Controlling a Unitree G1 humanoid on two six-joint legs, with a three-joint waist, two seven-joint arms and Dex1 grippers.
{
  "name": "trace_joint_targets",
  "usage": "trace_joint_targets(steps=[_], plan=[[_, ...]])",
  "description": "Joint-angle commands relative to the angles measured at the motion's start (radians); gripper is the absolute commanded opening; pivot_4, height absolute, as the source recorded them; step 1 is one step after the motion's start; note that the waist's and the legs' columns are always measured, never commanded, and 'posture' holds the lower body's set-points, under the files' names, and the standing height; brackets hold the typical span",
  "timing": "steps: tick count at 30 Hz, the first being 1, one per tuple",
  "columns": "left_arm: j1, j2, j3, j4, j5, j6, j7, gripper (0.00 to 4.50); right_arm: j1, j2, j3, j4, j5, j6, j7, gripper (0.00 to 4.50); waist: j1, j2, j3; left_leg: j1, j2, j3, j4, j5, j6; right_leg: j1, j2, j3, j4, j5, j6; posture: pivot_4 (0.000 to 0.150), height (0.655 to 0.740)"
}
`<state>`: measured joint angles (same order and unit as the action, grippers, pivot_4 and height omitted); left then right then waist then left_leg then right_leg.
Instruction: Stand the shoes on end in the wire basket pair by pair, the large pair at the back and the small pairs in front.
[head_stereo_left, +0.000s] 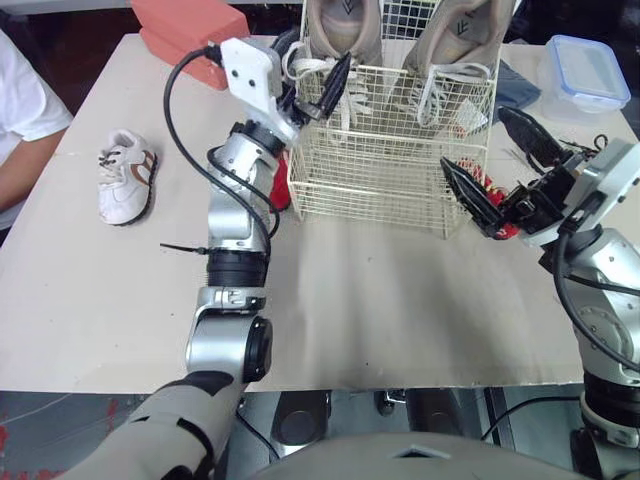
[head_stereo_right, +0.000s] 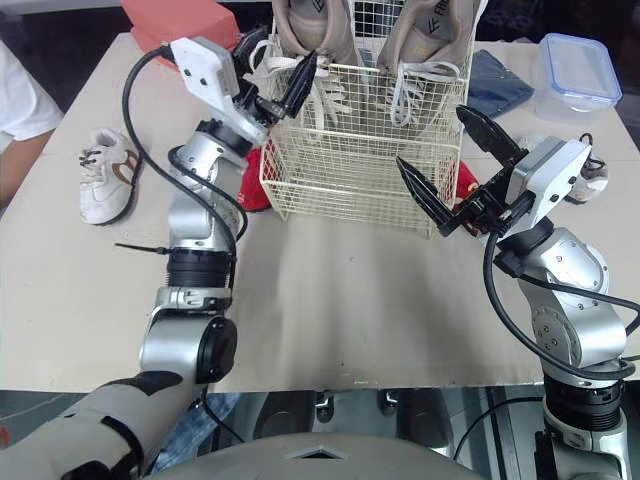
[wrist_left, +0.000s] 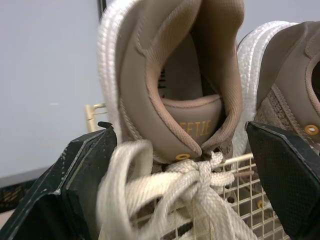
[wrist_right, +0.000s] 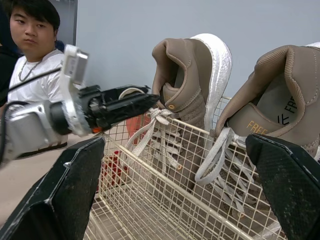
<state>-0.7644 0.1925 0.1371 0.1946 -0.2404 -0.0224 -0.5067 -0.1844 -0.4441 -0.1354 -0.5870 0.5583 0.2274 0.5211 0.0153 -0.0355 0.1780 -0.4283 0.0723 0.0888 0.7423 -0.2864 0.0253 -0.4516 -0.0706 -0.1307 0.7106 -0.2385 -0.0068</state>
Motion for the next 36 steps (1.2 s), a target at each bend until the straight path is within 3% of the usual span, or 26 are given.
trace_joint_targets(steps=[1,7,13,21,32,36], plan=[[0.027,0.011,-0.021,-0.147,-0.036,0.084,0.013,4.44,-0.004,-0.004,-0.027,-0.018,0.006,-0.025,0.006,4.50,0.000,0.000,0.000,0.000,0.000,0.000,0.000,0.000,0.000,0.000,0.000,0.000,0.000,0.000,0.000,0.150,0.6860],[0.095,0.111,-0.021,-0.351,-0.185,0.283,-0.093,4.44,0.057,-0.062,-0.141,0.018,0.022,-0.012,0.024,4.50,0.001,0.000,0.000,0.000,0.000,0.000,0.000,0.000,0.000,0.000,0.000,0.000,0.000,0.000,0.000,0.150,0.6860],[0.115,0.346,-0.024,-0.481,-0.406,0.553,-0.334,4.44,0.206,-0.144,-0.267,0.110,0.030,0.056,0.048,4.50,0.000,0.001,0.000,0.002,0.001,0.000,-0.001,0.000,0.000,0.001,0.000,0.001,0.000,0.000,0.000,0.150,0.6860],[0.137,0.624,-0.042,-0.596,-0.567,0.802,-0.540,4.44,0.298,-0.185,-0.240,0.183,0.016,0.172,0.073,4.50,-0.002,0.005,0.001,0.008,0.001,0.004,-0.004,0.000,0.000,0.003,0.001,0.007,0.000,-0.003,0.004,0.150,0.6860],[0.148,0.715,-0.030,-0.674,-0.648,0.916,-0.539,4.44,0.183,-0.163,-0.163,0.362,-0.037,0.193,0.073,4.50,-0.001,0.005,0.001,0.010,0.000,0.006,-0.006,0.000,0.000,0.004,0.001,0.009,0.000,-0.003,0.004,0.150,0.6860],[0.145,0.729,-0.032,-0.671,-0.653,0.918,-0.546,4.50,0.147,-0.159,-0.156,0.394,-0.031,0.211,0.083,3.24,-0.001,0.006,0.001,0.010,0.000,0.006,-0.006,0.000,0.000,0.004,0.001,0.010,0.000,-0.003,0.004,0.150,0.6860]])
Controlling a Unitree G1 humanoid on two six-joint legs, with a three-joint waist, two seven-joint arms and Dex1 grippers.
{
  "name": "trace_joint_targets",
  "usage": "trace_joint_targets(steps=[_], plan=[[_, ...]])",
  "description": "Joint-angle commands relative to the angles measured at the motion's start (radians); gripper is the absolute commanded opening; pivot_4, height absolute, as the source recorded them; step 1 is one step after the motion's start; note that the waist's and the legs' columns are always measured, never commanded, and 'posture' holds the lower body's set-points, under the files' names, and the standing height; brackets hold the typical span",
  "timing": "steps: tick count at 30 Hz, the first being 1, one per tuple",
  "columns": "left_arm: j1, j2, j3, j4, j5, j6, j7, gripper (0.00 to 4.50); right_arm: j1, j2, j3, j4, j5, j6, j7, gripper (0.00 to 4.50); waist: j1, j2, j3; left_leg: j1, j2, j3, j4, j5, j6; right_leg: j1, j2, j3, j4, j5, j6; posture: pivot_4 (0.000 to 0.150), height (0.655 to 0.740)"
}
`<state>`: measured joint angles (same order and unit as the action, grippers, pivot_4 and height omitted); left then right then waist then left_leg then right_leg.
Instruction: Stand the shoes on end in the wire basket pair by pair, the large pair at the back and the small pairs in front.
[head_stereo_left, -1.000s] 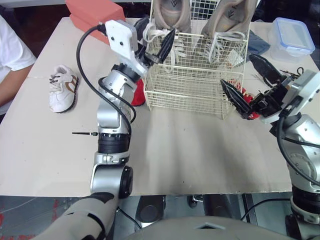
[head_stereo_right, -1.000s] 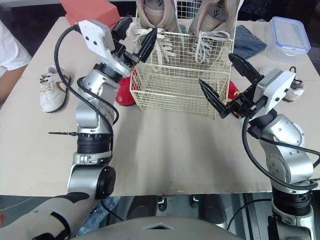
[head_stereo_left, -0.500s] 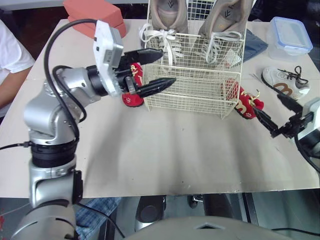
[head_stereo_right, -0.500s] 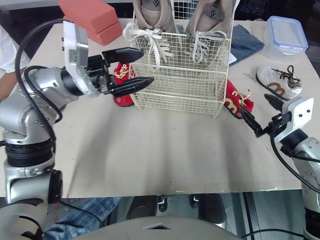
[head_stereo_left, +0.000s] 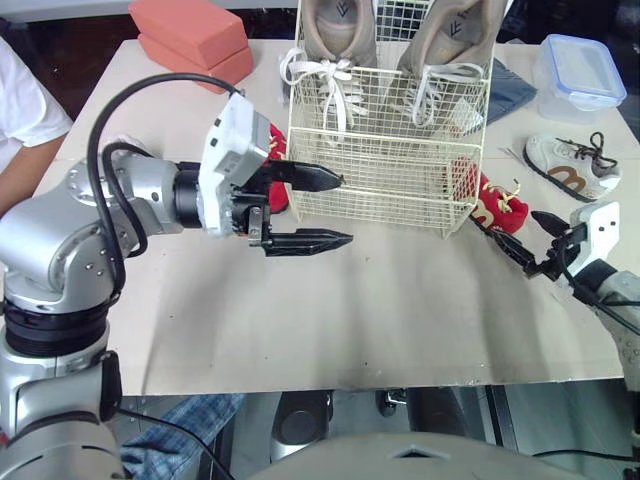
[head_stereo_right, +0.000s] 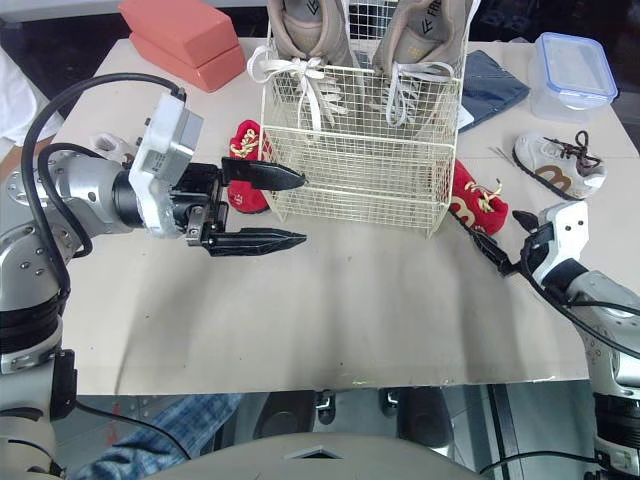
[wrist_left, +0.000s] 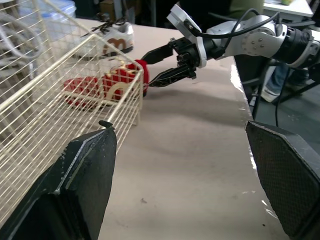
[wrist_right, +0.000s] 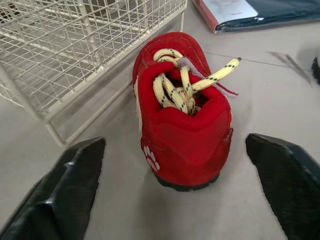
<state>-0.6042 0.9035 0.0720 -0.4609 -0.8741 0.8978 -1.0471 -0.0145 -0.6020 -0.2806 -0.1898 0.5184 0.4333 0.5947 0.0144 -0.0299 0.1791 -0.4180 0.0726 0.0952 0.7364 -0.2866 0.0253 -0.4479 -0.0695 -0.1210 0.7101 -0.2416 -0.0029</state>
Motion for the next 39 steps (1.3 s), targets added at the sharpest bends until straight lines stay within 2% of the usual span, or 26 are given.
trace_joint_targets(steps=[1,7,10,14,19,25,27,32,39], plan=[[-0.014,0.021,0.031,-0.015,-0.017,-0.004,-0.007,4.50,-0.027,0.001,-0.009,0.000,0.005,0.002,0.009,2.69,0.000,0.000,0.000,0.000,0.000,0.000,0.000,0.000,0.000,0.000,0.000,0.000,0.000,0.000,0.000,0.150,0.6860],[-0.018,0.016,0.016,-0.015,-0.012,-0.009,-0.006,4.50,-0.020,0.000,-0.019,-0.006,-0.002,-0.009,0.016,0.05,0.000,0.000,0.000,0.000,0.000,0.000,0.000,0.000,0.000,0.000,0.000,0.000,0.000,0.000,0.000,0.150,0.6860],[-0.021,0.015,0.014,-0.015,-0.013,-0.011,-0.007,4.50,-0.001,-0.002,-0.073,-0.027,0.013,-0.051,0.025,0.05,0.000,0.001,0.001,0.000,0.000,0.000,0.000,0.000,0.000,0.000,0.000,0.000,0.000,0.000,0.000,0.150,0.6860],[-0.034,0.015,0.013,-0.001,-0.008,-0.017,-0.016,4.50,0.045,0.005,-0.166,-0.043,-0.053,-0.248,0.022,0.05,0.005,0.003,0.002,0.000,0.000,0.000,-0.001,0.000,0.000,0.000,0.000,0.000,-0.001,0.000,0.000,0.150,0.6860],[-0.053,0.013,0.004,0.030,0.001,-0.033,-0.047,4.50,0.073,0.028,-0.264,-0.042,-0.166,-0.615,0.024,0.05,0.000,0.003,0.002,0.000,0.000,0.001,-0.001,0.000,0.000,0.000,0.000,0.000,-0.001,0.000,0.000,0.150,0.6860],[-0.088,0.025,-0.019,0.094,0.046,-0.074,-0.111,4.50,0.064,-0.010,-0.278,-0.057,-0.324,-1.030,0.048,0.05,-0.002,0.005,0.002,0.002,0.000,0.002,-0.002,0.000,0.000,0.000,0.001,0.002,-0.001,0.000,0.000,0.150,0.6860],[-0.101,0.034,-0.025,0.120,0.067,-0.094,-0.137,4.50,0.063,-0.049,-0.248,-0.067,-0.372,-1.186,0.089,0.05,-0.001,0.005,0.002,0.002,0.000,0.003,-0.002,0.000,0.000,0.000,0.001,0.003,-0.001,0.000,0.000,0.150,0.6860],[-0.120,0.045,-0.025,0.159,0.092,-0.123,-0.188,4.50,0.040,-0.164,-0.125,-0.036,-0.415,-1.406,0.157,0.05,-0.001,0.005,0.002,0.002,0.000,0.003,-0.001,0.000,0.000,0.000,0.001,0.003,-0.001,0.000,0.000,0.150,0.6860],[-0.119,0.037,-0.033,0.163,0.103,-0.155,-0.237,4.50,-0.104,-0.305,0.099,0.038,-0.450,-1.533,0.206,0.05,-0.001,0.005,0.002,0.002,0.001,0.003,0.000,0.000,0.000,0.000,0.001,0.003,-0.001,0.000,0.000,0.150,0.6860]])
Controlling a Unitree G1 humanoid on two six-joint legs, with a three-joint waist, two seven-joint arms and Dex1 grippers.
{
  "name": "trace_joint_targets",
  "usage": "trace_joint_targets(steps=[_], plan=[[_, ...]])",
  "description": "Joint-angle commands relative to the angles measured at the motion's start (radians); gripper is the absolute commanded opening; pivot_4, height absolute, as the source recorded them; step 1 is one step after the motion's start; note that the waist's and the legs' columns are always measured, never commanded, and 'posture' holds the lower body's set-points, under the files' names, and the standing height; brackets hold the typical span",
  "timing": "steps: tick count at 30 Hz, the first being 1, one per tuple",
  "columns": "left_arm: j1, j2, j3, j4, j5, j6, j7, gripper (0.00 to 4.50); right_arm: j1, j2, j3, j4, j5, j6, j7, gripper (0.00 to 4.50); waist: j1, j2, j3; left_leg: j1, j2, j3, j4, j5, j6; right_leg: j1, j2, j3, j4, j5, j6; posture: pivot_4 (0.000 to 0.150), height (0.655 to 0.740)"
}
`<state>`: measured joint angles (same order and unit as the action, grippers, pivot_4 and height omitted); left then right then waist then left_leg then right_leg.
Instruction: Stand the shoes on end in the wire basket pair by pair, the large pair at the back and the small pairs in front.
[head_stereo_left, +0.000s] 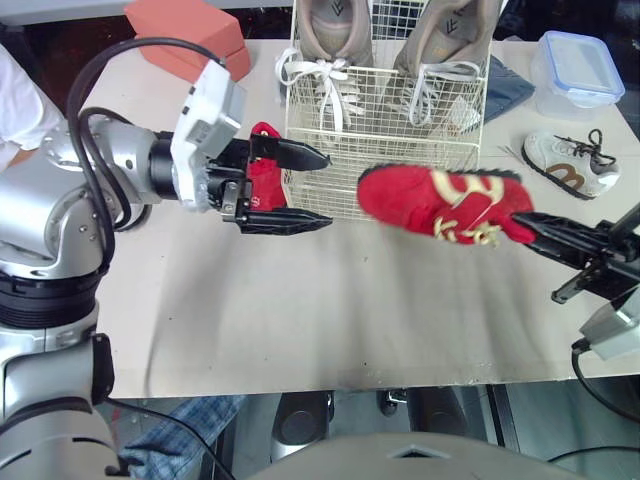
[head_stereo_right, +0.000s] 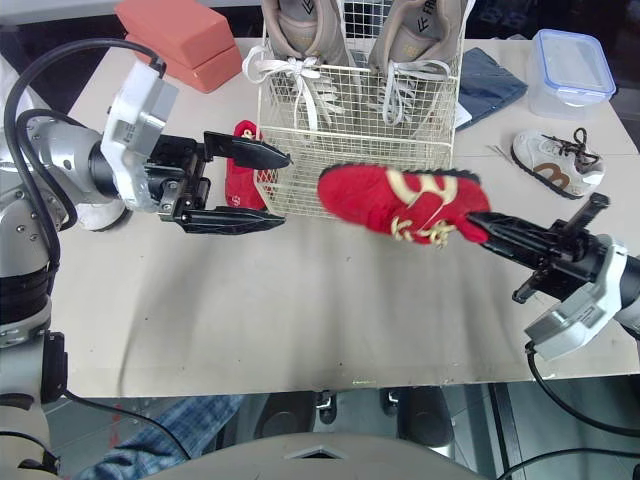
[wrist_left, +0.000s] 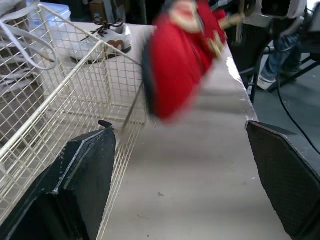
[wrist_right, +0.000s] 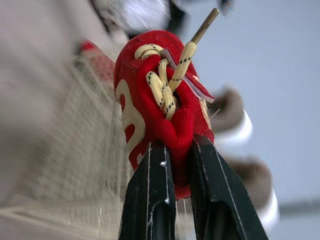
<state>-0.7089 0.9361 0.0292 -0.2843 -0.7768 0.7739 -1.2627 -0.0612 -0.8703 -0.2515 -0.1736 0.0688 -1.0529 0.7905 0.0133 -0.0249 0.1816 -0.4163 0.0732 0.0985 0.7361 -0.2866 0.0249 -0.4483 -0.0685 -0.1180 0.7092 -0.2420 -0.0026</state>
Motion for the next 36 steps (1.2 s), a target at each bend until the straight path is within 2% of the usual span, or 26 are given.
trace_joint_targets(steps=[1,5,11,19,28,32,33,36], plan=[[-0.012,0.003,0.003,-0.015,0.015,-0.038,-0.023,4.50,-0.078,-0.044,0.091,0.031,-0.003,-0.053,0.009,0.05,0.000,0.000,0.000,0.000,0.000,0.000,0.000,0.000,0.000,0.000,0.000,0.000,0.000,0.000,0.000,0.150,0.6860],[0.003,0.000,-0.065,-0.028,0.093,-0.091,-0.043,4.50,-0.187,-0.060,0.190,0.063,-0.012,-0.078,0.006,0.05,0.001,0.000,0.000,0.000,0.000,0.000,0.000,0.000,0.000,0.000,0.000,0.000,0.000,0.000,0.000,0.150,0.6860],[-0.023,0.023,-0.185,0.009,0.206,-0.131,-0.111,4.50,-0.275,-0.073,0.256,0.114,-0.061,-0.136,-0.002,0.05,0.001,0.000,0.000,-0.001,0.000,0.000,0.001,0.000,0.000,0.000,0.000,-0.001,0.000,0.000,0.000,0.150,0.6860],[-0.168,-0.020,-0.319,0.115,0.320,-0.173,-0.231,4.50,-0.382,-0.111,0.410,0.131,-0.084,-0.147,0.025,0.05,0.001,0.000,0.000,-0.002,0.000,0.000,0.001,0.000,0.000,-0.001,0.001,-0.001,0.000,0.000,0.000,0.150,0.6860],[-0.234,-0.085,-0.419,0.104,0.368,-0.082,-0.266,4.50,-0.544,-0.041,0.506,0.148,-0.176,-0.097,0.030,0.05,0.000,0.000,0.000,-0.002,0.000,0.001,0.002,0.000,0.000,-0.002,0.001,0.000,0.001,0.000,0.000,0.150,0.6860],[-0.251,-0.115,-0.441,0.119,0.380,-0.047,-0.256,3.45,-0.557,-0.036,0.514,0.160,-0.188,-0.104,0.022,0.00,0.002,0.000,0.000,-0.002,0.000,0.001,0.002,0.000,0.000,-0.002,0.000,0.000,0.001,0.000,0.000,0.150,0.6860],[-0.251,-0.116,-0.444,0.120,0.383,-0.045,-0.259,2.88,-0.556,-0.037,0.513,0.161,-0.190,-0.106,0.020,0.00,0.002,0.000,0.000,-0.002,0.000,0.001,0.002,0.000,0.000,-0.002,0.000,0.000,0.001,0.000,0.000,0.150,0.6860],[-0.245,-0.120,-0.447,0.121,0.389,-0.045,-0.268,1.73,-0.549,-0.036,0.502,0.158,-0.191,-0.103,0.009,0.00,0.001,0.000,0.000,-0.002,0.000,0.001,0.002,0.000,0.000,-0.002,0.000,0.000,0.001,0.000,0.000,0.150,0.6860]])
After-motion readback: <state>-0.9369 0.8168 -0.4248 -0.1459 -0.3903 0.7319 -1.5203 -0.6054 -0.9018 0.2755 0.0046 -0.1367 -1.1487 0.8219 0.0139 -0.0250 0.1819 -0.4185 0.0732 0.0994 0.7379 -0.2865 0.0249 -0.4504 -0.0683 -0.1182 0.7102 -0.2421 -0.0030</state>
